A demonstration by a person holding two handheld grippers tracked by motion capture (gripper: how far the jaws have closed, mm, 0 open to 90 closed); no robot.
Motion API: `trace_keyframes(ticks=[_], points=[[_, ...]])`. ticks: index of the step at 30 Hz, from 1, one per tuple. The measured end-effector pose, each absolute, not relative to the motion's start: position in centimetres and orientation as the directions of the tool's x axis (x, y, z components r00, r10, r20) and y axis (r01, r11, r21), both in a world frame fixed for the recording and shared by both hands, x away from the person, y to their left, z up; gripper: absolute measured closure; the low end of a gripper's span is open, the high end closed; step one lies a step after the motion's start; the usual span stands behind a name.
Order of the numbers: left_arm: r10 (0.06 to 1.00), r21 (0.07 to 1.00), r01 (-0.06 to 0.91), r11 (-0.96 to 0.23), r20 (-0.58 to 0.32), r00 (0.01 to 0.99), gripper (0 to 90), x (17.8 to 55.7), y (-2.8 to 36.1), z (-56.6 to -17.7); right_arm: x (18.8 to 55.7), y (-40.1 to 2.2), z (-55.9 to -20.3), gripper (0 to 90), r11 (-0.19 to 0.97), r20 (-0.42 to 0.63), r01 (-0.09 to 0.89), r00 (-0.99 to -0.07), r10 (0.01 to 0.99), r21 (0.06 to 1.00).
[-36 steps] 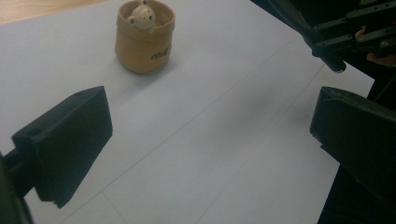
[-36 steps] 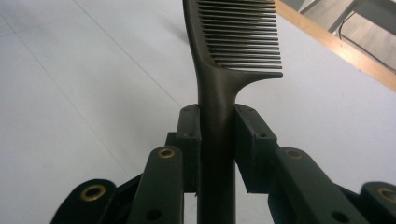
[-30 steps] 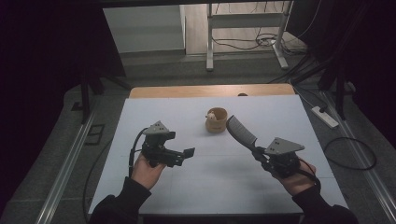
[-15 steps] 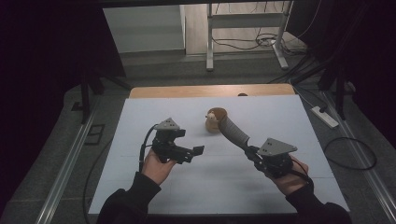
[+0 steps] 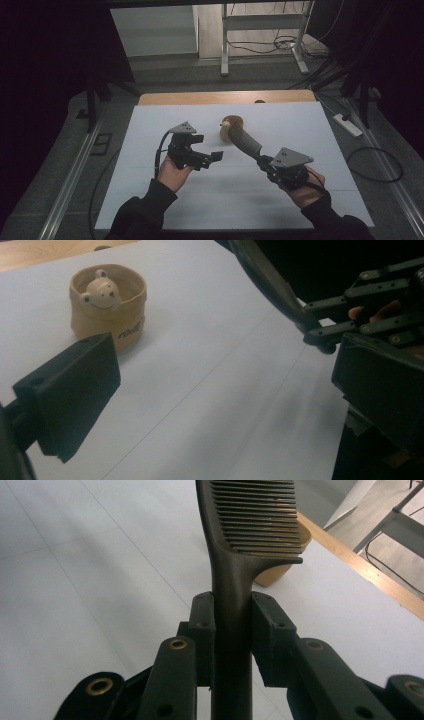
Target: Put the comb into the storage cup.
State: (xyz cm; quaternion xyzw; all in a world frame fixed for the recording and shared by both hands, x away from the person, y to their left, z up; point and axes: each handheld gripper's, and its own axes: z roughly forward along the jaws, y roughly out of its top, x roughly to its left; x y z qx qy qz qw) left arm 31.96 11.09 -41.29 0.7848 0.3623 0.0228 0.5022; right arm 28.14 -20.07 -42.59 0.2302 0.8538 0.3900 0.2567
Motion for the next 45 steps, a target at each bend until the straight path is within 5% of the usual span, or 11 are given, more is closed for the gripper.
trace_keyframes(ticks=[34,37,45], points=[[0.447,0.756,0.629,-0.179,-0.507,0.737,0.2,32.7,9.1,-42.6,26.5,-17.4,-43.3,72.4,0.598,-0.284,0.111,-0.802,0.526,0.794],[0.438,0.753,0.635,-0.173,-0.519,0.734,8.8,32.6,9.3,-42.5,26.4,-17.4,-43.3,72.4,0.598,-0.289,0.105,-0.801,0.524,0.795],[0.39,0.716,0.684,-0.136,-0.596,0.702,49.6,32.8,10.1,-42.8,26.4,-17.5,-43.4,72.4,0.6,-0.3,0.093,-0.8,0.52,0.795]])
